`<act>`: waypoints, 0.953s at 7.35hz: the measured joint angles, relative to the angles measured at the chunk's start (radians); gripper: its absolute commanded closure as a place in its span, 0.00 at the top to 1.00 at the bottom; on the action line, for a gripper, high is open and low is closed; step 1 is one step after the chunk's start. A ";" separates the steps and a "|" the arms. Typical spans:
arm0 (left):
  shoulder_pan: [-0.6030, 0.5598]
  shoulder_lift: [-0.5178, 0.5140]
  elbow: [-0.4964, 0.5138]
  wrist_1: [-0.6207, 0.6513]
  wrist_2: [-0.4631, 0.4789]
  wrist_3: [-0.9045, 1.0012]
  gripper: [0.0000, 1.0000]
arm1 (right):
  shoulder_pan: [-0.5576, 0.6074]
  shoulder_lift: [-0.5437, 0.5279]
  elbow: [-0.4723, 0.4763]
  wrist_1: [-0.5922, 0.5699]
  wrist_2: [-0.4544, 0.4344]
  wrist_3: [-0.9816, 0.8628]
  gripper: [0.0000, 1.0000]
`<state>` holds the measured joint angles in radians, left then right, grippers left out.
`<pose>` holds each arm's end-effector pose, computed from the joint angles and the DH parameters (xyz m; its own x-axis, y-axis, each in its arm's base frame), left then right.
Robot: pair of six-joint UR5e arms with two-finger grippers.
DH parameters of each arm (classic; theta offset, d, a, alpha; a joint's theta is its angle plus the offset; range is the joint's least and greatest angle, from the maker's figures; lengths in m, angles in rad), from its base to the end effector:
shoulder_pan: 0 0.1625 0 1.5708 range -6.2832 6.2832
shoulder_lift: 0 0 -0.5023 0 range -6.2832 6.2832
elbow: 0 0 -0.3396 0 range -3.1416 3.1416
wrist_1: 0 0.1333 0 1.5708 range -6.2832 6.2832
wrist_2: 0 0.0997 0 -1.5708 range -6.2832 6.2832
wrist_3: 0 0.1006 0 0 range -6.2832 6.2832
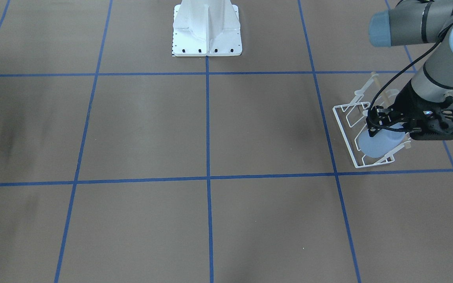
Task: Hang cup on cup holder
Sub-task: 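Lower the cup with the left gripper onto a peg of the wire rack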
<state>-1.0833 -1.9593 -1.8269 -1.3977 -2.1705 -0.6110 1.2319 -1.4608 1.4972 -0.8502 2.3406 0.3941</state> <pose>0.2079 -0.5556 0.4520 0.7384 0.0507 -0.6724 0.0077 0.9965 0.0836 -0.1121 -0.5082 0.6334 0.5714 -0.3734 0.7308 0.0241 0.8978 0.4398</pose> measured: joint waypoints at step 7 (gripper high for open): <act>0.009 0.015 0.014 -0.005 0.003 0.011 0.00 | -0.002 0.011 0.006 -0.024 0.012 0.012 1.00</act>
<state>-1.0741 -1.9440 -1.8127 -1.4023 -2.1672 -0.5996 1.2303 -1.4497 1.5029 -0.8739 2.3522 0.4059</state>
